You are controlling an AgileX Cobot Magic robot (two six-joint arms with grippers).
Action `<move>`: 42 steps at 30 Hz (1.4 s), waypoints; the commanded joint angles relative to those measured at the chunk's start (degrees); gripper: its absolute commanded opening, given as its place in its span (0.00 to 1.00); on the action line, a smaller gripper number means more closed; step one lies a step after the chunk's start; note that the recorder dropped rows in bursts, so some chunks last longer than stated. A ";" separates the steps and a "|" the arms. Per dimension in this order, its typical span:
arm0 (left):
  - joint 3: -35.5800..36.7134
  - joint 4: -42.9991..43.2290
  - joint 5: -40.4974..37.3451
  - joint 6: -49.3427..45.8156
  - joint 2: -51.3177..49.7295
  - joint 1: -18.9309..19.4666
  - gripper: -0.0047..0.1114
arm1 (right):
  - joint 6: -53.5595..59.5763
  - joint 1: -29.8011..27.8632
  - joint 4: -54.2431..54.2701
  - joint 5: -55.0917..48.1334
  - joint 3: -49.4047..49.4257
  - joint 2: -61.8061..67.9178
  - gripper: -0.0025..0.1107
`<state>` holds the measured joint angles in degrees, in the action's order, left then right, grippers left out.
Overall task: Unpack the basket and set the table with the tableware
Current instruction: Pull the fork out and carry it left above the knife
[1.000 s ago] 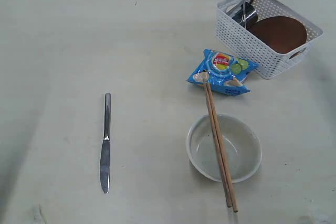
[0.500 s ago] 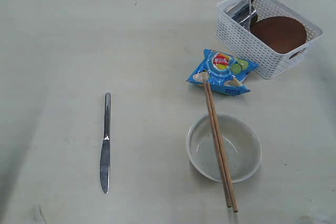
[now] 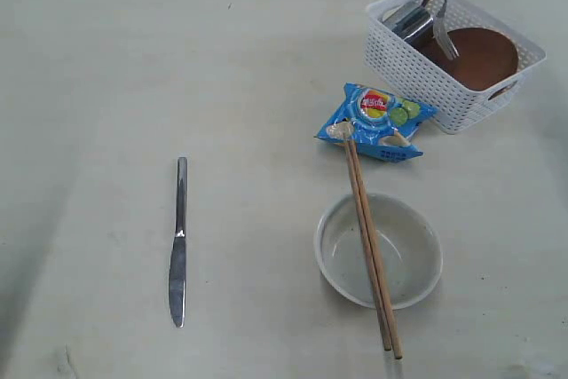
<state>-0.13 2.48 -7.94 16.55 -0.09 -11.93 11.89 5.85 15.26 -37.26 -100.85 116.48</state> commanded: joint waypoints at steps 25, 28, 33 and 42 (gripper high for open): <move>0.13 0.55 -0.08 -0.34 0.08 -0.15 0.04 | -10.69 15.62 1.81 -8.50 35.49 -43.43 0.02; 0.13 0.55 -0.08 -0.34 0.08 -0.15 0.04 | -11.89 19.56 2.64 -3.80 42.61 -46.44 0.02; 0.13 0.55 -0.70 -0.34 0.08 -0.15 0.04 | -23.33 28.74 -7.14 -0.92 46.03 -45.30 0.02; 0.13 0.55 -1.01 -2.75 0.08 -0.15 0.04 | -32.71 29.73 -22.11 -13.67 36.36 -42.72 0.02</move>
<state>-0.13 2.48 -8.90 14.51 -0.09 -11.93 -19.31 35.48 -3.15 -46.29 -61.85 73.31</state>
